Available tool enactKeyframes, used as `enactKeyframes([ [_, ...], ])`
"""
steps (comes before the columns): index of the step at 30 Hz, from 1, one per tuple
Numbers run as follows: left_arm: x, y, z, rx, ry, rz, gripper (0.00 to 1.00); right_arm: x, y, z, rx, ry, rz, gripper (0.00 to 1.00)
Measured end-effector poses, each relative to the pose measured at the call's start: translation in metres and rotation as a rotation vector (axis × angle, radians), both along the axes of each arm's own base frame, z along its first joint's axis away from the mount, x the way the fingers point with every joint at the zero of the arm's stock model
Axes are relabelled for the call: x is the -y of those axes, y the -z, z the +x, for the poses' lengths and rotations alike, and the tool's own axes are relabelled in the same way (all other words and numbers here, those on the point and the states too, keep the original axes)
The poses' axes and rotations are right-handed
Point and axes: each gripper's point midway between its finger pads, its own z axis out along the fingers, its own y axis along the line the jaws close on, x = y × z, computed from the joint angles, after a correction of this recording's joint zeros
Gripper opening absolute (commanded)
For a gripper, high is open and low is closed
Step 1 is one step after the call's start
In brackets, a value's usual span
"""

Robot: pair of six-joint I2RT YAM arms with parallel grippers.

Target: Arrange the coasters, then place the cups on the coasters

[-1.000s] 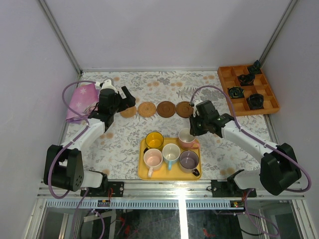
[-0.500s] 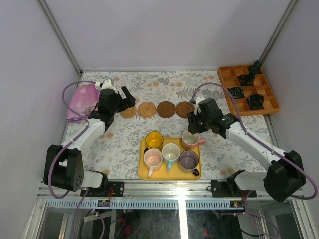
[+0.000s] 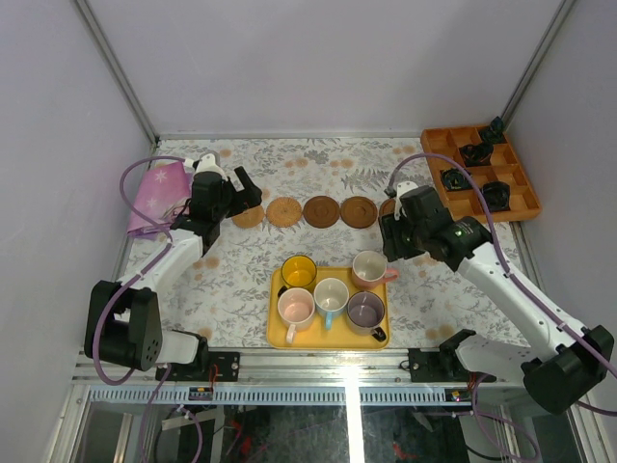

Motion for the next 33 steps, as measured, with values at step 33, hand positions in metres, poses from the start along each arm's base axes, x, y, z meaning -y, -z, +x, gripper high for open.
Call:
enactKeyframes([
  [33,0.004,0.004,0.001,-0.012,0.016,-0.006,1.00,0.019,0.053,-0.033,-0.307,-0.141,-0.225,0.67],
])
